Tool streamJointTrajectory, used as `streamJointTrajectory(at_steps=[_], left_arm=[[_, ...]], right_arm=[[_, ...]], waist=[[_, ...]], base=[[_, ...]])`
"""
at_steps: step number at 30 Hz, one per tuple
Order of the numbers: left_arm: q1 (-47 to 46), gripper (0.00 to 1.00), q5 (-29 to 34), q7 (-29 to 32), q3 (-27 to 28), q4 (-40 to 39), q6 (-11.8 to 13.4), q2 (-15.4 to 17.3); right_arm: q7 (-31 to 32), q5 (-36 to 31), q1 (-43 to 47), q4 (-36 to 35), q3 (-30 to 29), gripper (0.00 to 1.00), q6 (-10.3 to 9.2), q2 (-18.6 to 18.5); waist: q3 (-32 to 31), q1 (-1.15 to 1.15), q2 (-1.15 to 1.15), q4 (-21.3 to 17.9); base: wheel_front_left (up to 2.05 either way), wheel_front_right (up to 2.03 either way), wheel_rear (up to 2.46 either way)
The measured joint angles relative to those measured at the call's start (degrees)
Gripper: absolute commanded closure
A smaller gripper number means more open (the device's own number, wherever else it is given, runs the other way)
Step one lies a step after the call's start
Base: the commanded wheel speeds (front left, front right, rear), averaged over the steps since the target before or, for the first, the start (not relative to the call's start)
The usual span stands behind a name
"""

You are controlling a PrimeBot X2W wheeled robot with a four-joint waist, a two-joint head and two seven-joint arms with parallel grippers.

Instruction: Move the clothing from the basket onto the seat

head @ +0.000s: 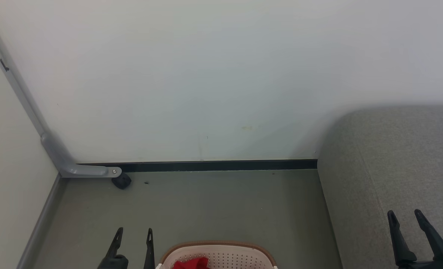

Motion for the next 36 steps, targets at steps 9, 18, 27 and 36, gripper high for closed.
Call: streamJointTrajectory(at_steps=[9, 18, 27, 36], left_arm=[[0.02, 0.00, -0.66, 0.00, -0.98, 1.01, 0.00, -0.12], [0.11, 0.00, -4.12, 0.00, -5.00, 3.91, 0.00, -0.25], [-2.54, 0.00, -9.40, 0.01, -11.54, 6.76, 0.01, -0.24], [-9.03, 0.00, -16.31, 0.09, -19.63, 9.94, 0.01, -0.27]], right_arm=[[-0.01, -0.47, 0.16, -0.79, -0.68, 0.00, 0.18, 0.27], [-0.01, -0.98, 0.16, -3.64, -1.30, 0.00, 0.87, 0.21], [-0.01, -0.97, -0.26, -8.31, -2.85, 0.00, 1.96, -1.69], [-0.02, 0.19, -2.96, -14.36, -4.32, 0.00, 2.59, -4.02]], waist=[[0.25, 0.00, 0.00, -0.13], [1.71, 0.00, 0.00, -0.62], [5.62, 0.00, 0.00, -1.50], [11.58, 0.01, 0.00, -2.88]], base=[[0.00, 0.00, 0.00], [0.00, 0.00, 0.00], [0.00, 0.00, 0.00], [0.00, 0.00, 0.00]])
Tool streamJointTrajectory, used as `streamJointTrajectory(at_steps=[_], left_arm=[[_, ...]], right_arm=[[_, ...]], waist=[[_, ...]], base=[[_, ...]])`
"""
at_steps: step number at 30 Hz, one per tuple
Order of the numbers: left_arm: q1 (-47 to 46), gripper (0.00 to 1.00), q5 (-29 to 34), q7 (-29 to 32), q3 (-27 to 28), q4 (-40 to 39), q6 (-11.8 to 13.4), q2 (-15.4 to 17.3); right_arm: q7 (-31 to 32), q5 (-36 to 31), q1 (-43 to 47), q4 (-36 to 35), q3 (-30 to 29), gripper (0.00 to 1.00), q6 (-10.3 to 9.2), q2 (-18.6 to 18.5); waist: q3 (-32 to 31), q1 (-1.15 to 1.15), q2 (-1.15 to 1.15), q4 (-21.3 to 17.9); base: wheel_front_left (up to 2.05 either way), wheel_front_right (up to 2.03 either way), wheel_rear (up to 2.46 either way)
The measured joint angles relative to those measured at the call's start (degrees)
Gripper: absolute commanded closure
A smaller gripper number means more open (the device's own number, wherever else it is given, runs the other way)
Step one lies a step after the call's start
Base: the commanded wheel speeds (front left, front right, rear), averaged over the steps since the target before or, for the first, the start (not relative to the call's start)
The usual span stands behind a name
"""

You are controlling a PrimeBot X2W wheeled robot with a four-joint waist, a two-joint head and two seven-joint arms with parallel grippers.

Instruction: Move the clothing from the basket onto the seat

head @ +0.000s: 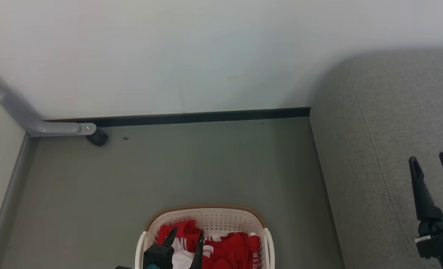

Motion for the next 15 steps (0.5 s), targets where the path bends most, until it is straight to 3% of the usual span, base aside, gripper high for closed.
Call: streamJointTrajectory(at_steps=[15], left_arm=[[-11.11, 0.00, -10.10, 1.59, -8.37, 7.15, 0.00, -0.02]], right_arm=[[-0.18, 5.78, -5.64, -8.10, -1.30, 0.00, 0.45, -4.59]], waist=[[11.26, 0.01, 0.00, -3.19]], base=[[0.00, 0.00, 0.00]])
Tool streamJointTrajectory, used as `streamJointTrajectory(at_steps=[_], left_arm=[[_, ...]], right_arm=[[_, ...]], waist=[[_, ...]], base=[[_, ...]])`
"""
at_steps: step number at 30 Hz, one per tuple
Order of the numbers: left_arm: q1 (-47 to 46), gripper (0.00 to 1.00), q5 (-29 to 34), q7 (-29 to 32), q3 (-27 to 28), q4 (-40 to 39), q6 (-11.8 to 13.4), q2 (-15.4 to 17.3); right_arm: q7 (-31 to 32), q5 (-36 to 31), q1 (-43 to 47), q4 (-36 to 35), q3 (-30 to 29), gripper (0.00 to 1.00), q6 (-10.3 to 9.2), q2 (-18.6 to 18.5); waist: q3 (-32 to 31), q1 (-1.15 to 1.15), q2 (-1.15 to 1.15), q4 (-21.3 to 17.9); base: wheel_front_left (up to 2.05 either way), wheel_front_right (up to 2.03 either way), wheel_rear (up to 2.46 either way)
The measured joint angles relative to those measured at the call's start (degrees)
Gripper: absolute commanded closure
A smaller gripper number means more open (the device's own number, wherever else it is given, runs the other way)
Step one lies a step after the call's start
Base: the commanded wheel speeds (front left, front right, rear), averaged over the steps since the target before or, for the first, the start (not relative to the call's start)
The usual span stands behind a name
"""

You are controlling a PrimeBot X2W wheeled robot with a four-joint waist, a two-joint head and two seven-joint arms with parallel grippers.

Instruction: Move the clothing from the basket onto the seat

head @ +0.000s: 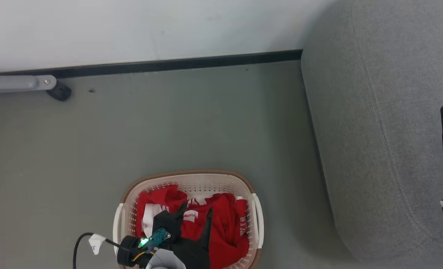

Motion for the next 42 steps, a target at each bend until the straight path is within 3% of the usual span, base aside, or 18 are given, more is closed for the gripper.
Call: streamJointTrajectory(at_steps=[18, 42], left_arm=[[-13.78, 0.00, -11.74, 0.65, -6.61, 8.93, 0.01, -0.02], [-23.81, 0.00, -25.39, 3.72, -9.68, 24.09, 0.01, 0.19]], right_arm=[[-0.25, 10.63, -5.75, -9.84, -0.24, 0.00, 0.01, -6.13], [-0.26, 18.91, -8.65, -21.42, -3.42, 0.00, 0.01, -8.03]], waist=[[15.14, -0.01, 0.01, -5.25], [29.60, -0.01, 0.00, -14.00]], base=[[0.00, 0.00, 0.00], [0.00, 0.00, 0.00]])
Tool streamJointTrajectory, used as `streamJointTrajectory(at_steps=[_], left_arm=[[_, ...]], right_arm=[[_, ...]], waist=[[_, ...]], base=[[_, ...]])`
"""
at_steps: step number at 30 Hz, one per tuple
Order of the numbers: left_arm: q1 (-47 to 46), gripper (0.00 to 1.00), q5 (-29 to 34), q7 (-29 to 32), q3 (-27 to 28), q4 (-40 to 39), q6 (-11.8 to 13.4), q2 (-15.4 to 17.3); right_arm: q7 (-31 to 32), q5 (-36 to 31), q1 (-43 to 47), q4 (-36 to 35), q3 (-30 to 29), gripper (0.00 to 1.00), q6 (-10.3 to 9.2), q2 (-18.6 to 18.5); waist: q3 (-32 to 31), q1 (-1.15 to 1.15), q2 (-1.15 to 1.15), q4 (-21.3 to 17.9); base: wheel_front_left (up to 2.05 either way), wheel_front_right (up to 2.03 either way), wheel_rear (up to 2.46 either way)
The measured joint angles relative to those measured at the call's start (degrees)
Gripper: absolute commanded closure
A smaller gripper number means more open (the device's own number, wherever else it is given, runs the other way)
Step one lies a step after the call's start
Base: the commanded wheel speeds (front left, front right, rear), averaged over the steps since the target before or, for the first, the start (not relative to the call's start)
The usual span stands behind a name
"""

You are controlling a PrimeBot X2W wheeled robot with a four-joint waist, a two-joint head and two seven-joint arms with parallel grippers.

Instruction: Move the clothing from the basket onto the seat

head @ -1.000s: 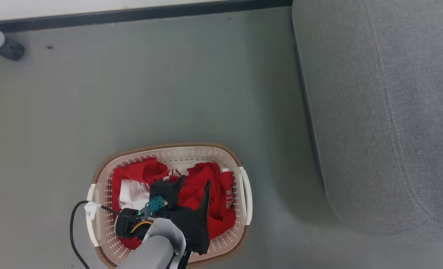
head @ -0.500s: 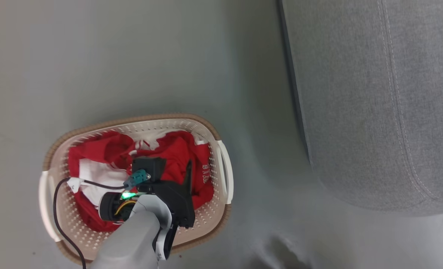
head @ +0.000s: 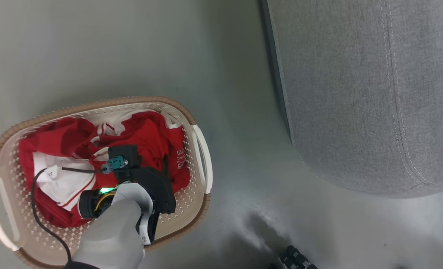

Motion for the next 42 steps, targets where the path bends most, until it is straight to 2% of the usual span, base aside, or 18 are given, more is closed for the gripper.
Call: streamJointTrajectory(at_steps=[15, 16, 17, 18, 33, 42], left_arm=[[-4.98, 0.00, -6.36, 0.30, -2.88, 4.75, 0.00, 0.25], [-5.09, 0.53, -6.46, 0.30, -3.19, 4.90, 0.00, 0.27], [-5.11, 0.74, -6.66, 0.29, -3.43, 4.99, 0.00, 0.30], [-5.11, 1.00, -7.05, 0.29, -3.70, 5.04, 0.01, 0.30], [-5.02, 1.00, -11.15, -1.16, -7.94, 4.52, 0.01, 0.40], [-3.70, 1.00, -14.49, -3.69, -10.71, 2.02, 0.01, 0.37]], right_arm=[[0.00, 1.25, 0.66, -2.26, -1.78, 0.00, 0.00, -1.19], [0.00, 1.25, 0.66, -2.26, -1.76, 0.00, 0.00, -1.22], [0.00, 1.25, 0.67, -2.27, -1.76, 0.00, 0.00, -1.27], [0.00, 1.24, 0.68, -2.30, -1.76, 0.00, 0.00, -1.34], [0.00, 1.24, 1.16, -2.67, -2.11, 0.00, 0.00, -1.55], [0.00, 1.24, 1.23, -2.64, -3.67, 0.00, 0.00, -1.56]], waist=[[5.58, 0.00, -0.01, -2.93], [5.72, 0.01, -0.01, -3.08], [5.85, 0.01, -0.01, -3.22], [5.94, 0.00, -0.01, -3.33], [5.88, 0.00, -0.01, -3.08], [4.14, 0.00, -0.01, -0.96]], base=[[0.00, 0.00, 0.00], [0.00, 0.00, 0.00], [0.00, 0.00, 0.00], [0.00, 0.00, 0.00], [0.00, 0.00, 0.00], [0.00, 0.00, 0.00]])
